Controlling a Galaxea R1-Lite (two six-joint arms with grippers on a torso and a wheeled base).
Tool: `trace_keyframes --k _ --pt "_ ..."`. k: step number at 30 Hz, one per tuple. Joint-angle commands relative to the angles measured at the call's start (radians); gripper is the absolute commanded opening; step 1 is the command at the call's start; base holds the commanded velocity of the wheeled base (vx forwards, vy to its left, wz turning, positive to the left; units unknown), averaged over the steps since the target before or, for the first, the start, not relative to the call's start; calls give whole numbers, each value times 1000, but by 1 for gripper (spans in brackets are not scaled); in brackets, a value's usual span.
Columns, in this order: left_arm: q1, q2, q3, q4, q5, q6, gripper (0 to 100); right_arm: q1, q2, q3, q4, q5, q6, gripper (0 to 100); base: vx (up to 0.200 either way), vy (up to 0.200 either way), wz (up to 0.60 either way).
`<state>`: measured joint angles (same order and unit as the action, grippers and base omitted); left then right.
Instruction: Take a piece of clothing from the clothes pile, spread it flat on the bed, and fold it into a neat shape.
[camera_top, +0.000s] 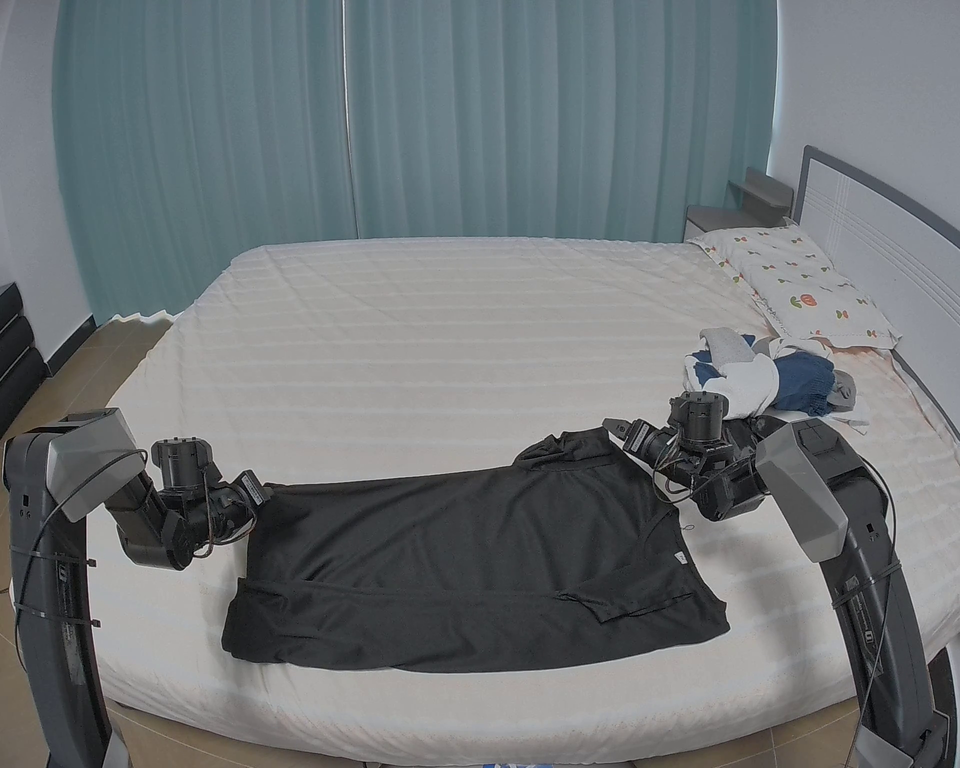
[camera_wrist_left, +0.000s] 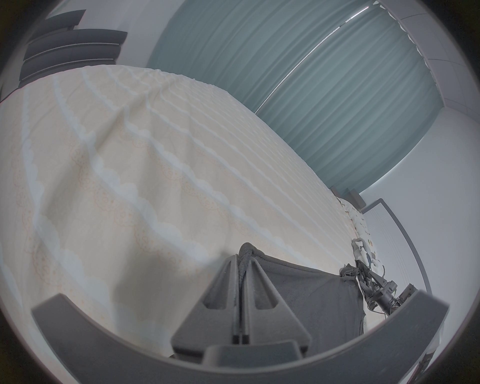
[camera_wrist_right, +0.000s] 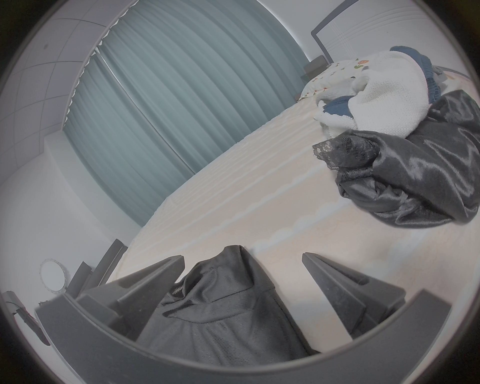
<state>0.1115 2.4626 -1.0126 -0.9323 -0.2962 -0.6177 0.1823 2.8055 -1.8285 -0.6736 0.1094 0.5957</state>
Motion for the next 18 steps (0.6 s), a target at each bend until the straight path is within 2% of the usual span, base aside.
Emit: trace_keyframes --k 1,16,17,18 --pt "0 1 0 0 0 -1 0 -4 -4 5 5 9 1 100 0 0 0" --pt "0 3 -3 -2 0 -1 0 8 35 49 2 10 -40 100 0 0 0" --pt "0 3 -3 -3 -1 -1 0 8 32 60 -4 10 -45 0 0 0 0" --pt "0 3 -3 -3 -1 -1 0 8 31 64 -6 10 -48 0 0 0 0"
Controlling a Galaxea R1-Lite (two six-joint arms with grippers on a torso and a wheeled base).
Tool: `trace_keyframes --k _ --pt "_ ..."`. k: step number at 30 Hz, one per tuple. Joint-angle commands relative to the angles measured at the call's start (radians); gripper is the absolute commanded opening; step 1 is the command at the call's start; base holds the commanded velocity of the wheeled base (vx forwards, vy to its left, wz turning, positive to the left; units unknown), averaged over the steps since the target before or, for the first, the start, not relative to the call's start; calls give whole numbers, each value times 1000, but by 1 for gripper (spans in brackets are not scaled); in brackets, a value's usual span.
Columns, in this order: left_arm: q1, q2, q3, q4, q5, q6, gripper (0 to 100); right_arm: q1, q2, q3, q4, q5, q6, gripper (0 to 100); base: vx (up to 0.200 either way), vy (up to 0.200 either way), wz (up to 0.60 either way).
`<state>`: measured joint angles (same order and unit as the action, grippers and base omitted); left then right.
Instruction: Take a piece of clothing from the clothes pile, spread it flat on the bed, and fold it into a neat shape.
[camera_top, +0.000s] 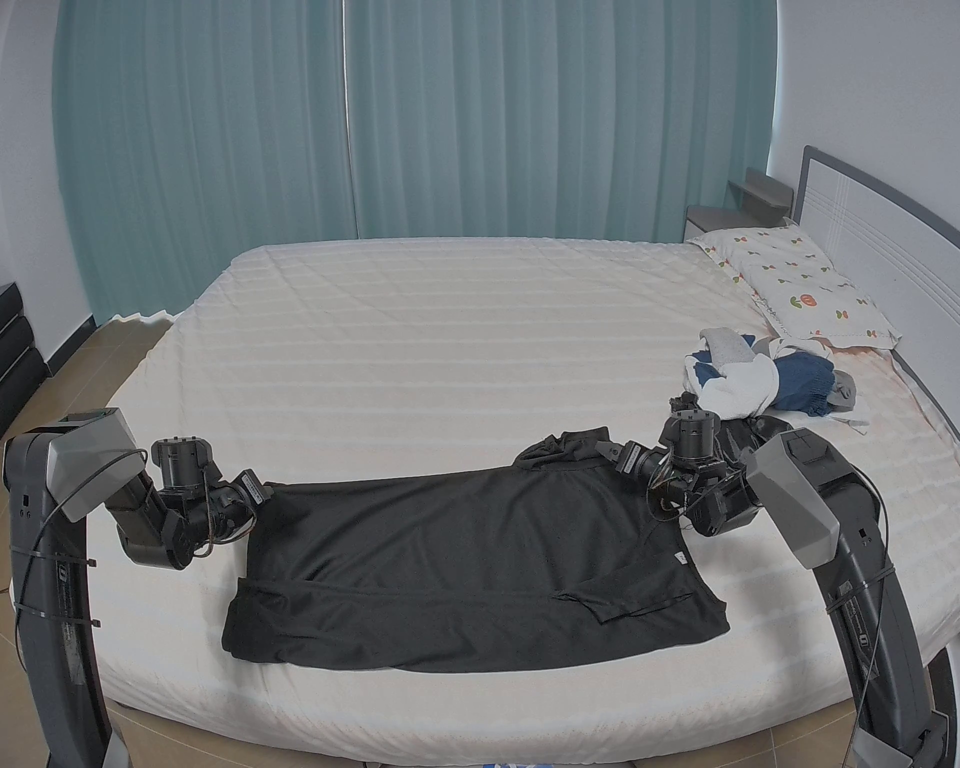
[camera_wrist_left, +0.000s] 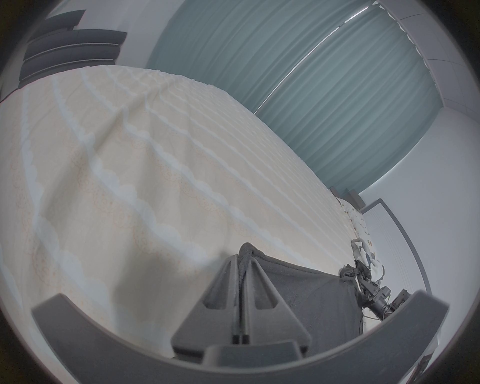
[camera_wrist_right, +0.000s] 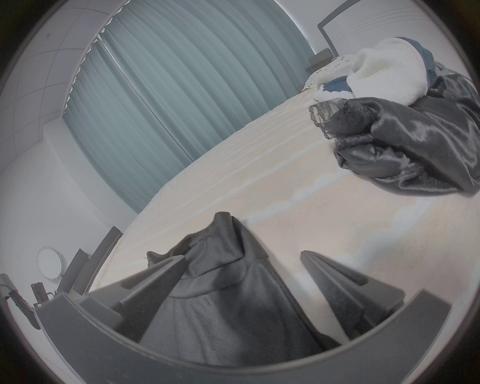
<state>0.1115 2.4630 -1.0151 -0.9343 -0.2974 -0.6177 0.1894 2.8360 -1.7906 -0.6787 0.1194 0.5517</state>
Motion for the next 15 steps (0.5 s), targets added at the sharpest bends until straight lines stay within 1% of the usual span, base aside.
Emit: trace_keyframes --k 1,5,15 --pt "2 2 -2 -1 0 -1 0 -1 -4 30 -2 0 -4 0 0 0 0" --pt "2 4 -7 0 0 -1 0 -10 -26 36 -22 0 -1 0 0 0 0" --pt "4 -1 -7 -6 1 -1 0 -14 -70 146 -79 3 2 0 0 0 0"
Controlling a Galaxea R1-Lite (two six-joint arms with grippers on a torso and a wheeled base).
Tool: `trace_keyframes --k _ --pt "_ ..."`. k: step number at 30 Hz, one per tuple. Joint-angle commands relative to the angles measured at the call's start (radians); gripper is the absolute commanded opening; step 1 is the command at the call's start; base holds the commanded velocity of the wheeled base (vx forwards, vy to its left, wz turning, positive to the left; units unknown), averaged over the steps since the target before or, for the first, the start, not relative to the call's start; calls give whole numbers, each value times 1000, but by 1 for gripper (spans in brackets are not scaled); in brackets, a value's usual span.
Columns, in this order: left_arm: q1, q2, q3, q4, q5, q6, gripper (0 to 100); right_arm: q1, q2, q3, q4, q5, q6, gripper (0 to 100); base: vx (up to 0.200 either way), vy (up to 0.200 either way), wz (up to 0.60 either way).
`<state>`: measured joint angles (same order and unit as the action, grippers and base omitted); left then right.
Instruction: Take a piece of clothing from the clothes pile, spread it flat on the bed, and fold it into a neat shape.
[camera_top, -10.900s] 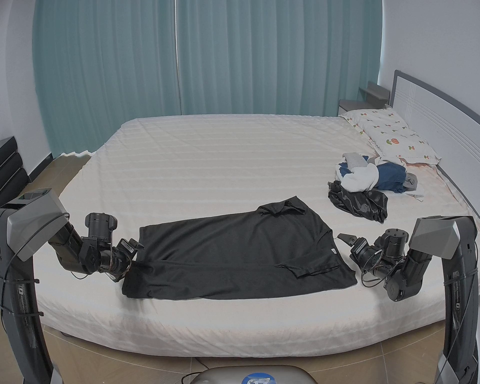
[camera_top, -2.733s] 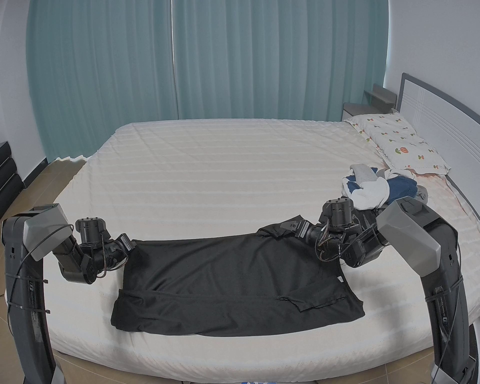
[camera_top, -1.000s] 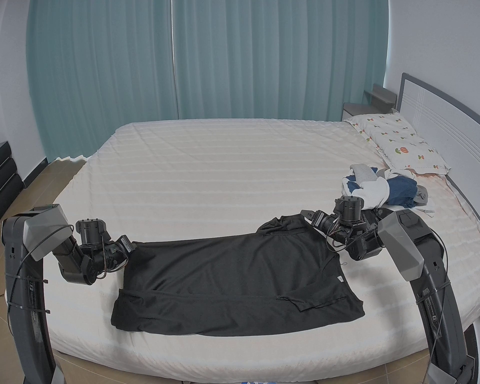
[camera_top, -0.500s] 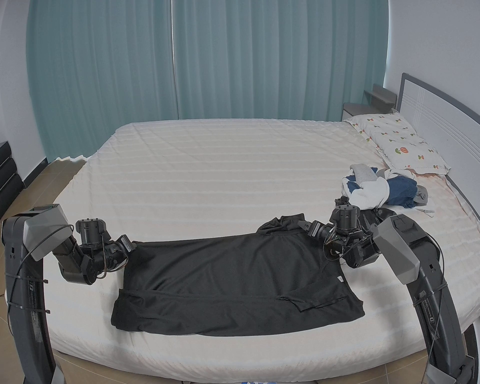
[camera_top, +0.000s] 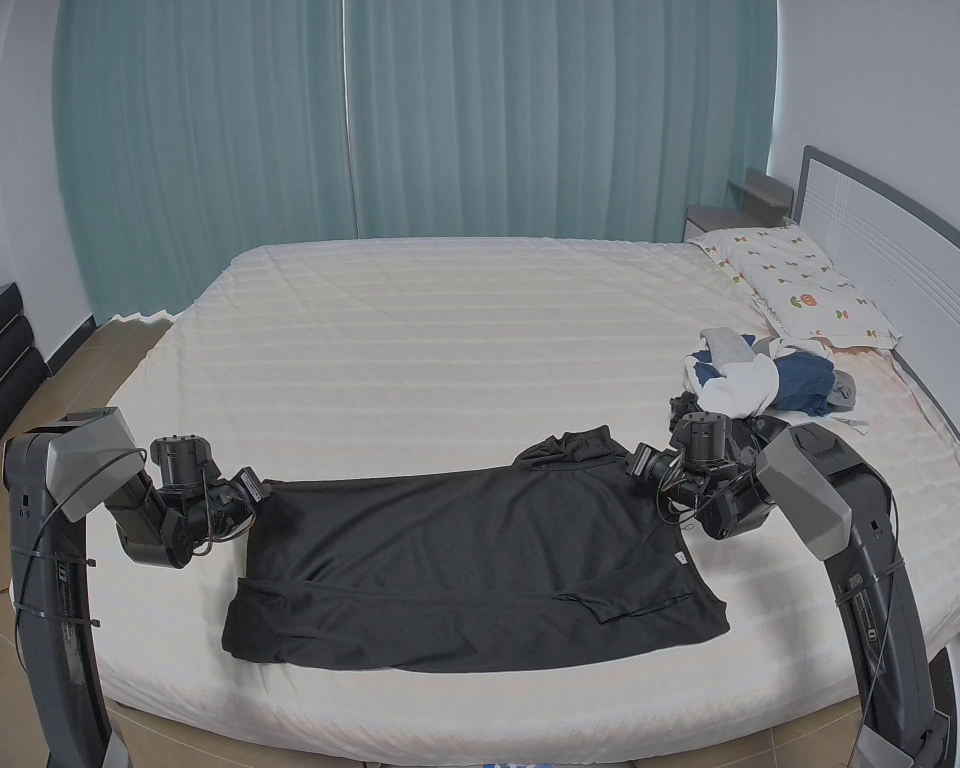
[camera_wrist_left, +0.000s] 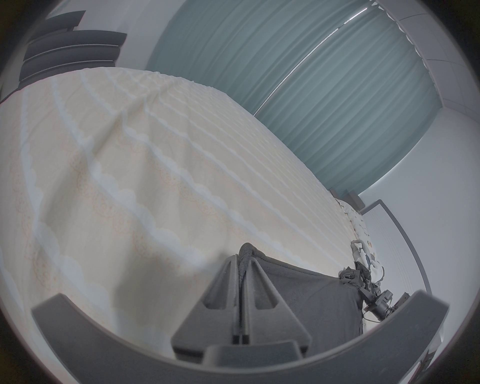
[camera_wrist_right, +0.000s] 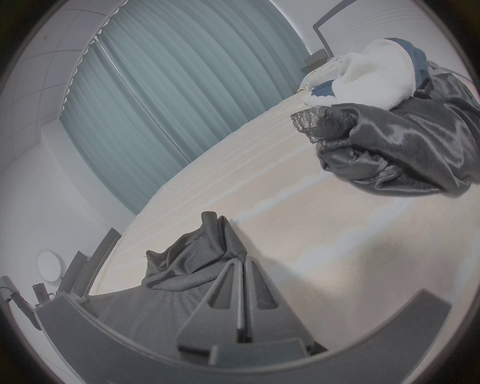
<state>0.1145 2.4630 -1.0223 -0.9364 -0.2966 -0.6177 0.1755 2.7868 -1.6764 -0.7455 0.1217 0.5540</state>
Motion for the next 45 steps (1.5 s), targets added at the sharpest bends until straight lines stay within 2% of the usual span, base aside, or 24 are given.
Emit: trace_keyframes --k 1,10,16,21,29,33,43,45 --pt "2 -1 1 -5 1 -1 0 -1 -24 37 -18 -1 0 0 0 0 0" --pt "17 -27 -2 -7 5 9 0 -22 -118 132 -44 13 6 0 0 0 0" --pt "27 -62 16 -7 2 3 0 -30 -168 247 -160 26 10 0 0 0 0" --pt "33 -73 33 -48 5 10 0 -41 -256 391 -218 59 12 0 0 0 0" --pt "27 -88 67 -117 11 13 0 -44 -311 461 -261 70 14 0 0 0 0" --pt "21 -87 62 -114 10 36 0 -42 -332 540 -290 72 10 0 0 0 0" --pt "22 -113 73 -117 39 76 0 -44 -346 598 -334 75 12 0 0 0 0" --pt "21 -119 82 -125 45 107 0 -44 -348 604 -356 75 12 0 0 0 0"
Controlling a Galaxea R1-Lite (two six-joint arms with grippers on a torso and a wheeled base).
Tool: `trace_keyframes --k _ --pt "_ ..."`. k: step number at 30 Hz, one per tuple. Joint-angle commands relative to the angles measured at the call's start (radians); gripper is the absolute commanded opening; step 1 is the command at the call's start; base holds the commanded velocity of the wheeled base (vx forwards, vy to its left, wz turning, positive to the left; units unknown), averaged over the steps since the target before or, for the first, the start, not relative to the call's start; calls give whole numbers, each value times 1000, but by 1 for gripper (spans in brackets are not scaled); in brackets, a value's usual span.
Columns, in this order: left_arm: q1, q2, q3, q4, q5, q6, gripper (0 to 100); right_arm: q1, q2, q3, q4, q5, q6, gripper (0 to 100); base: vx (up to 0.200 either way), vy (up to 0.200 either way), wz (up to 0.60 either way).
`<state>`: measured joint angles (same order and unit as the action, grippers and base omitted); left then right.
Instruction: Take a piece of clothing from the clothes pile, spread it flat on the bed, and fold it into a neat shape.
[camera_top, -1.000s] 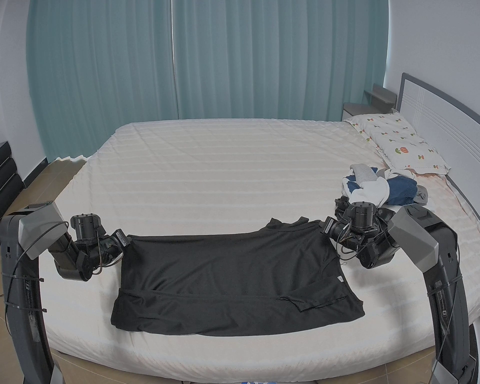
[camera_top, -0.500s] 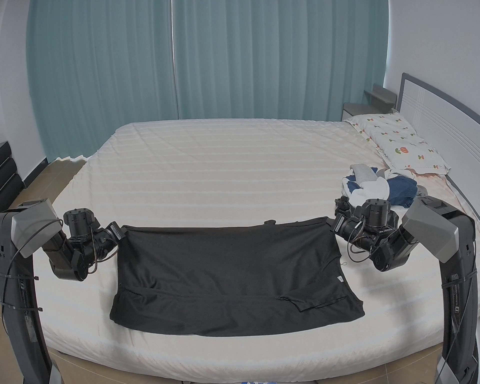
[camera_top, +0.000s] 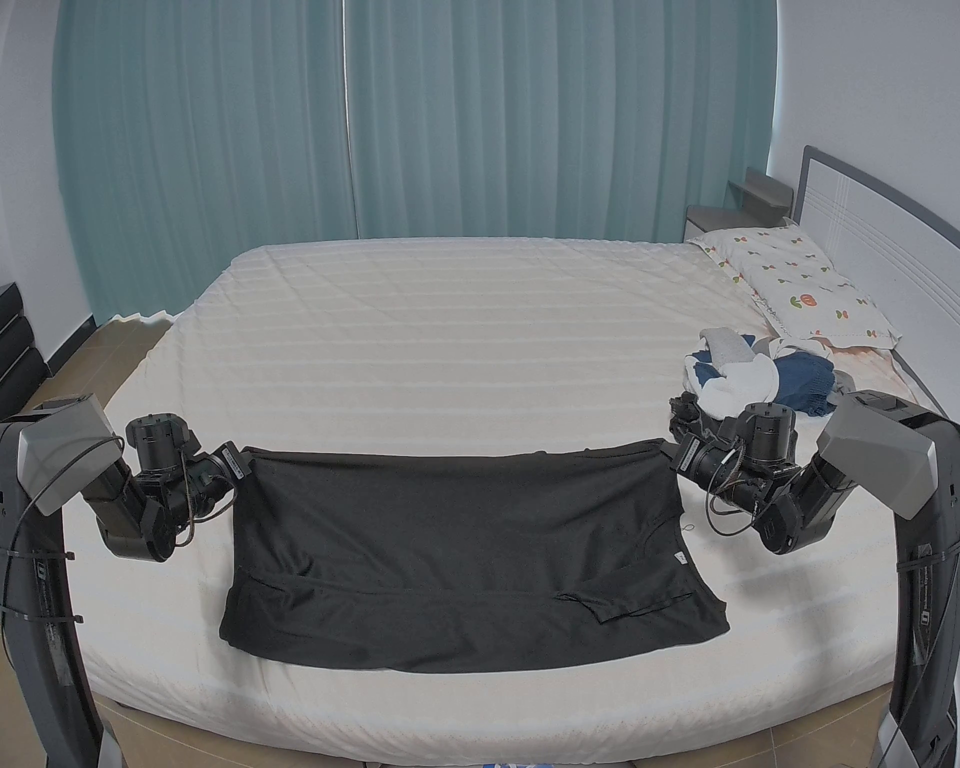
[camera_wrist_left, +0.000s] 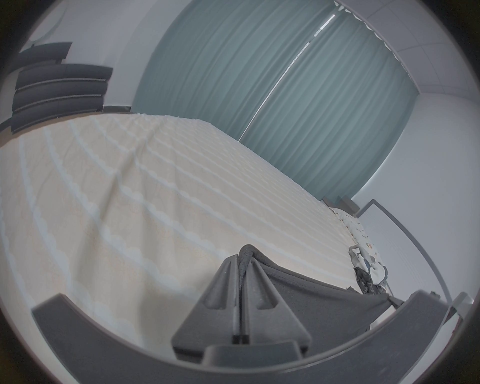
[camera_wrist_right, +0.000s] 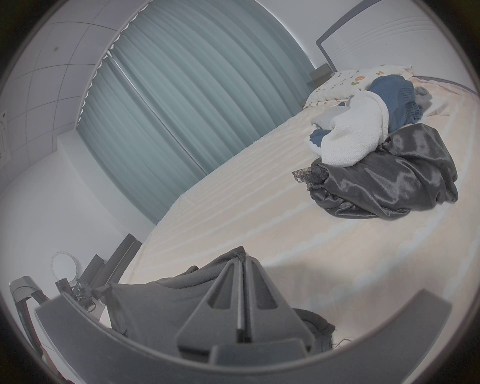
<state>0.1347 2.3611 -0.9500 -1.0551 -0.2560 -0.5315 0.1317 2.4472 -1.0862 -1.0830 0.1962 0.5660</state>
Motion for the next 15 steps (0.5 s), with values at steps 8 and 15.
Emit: trace_keyframes --k 8,15 --pt "-15 -16 16 0 4 82 0 -9 16 17 -32 5 0 0 0 0 0" --pt "-20 27 14 -2 4 176 0 -4 18 31 -31 6 -1 0 0 0 0"
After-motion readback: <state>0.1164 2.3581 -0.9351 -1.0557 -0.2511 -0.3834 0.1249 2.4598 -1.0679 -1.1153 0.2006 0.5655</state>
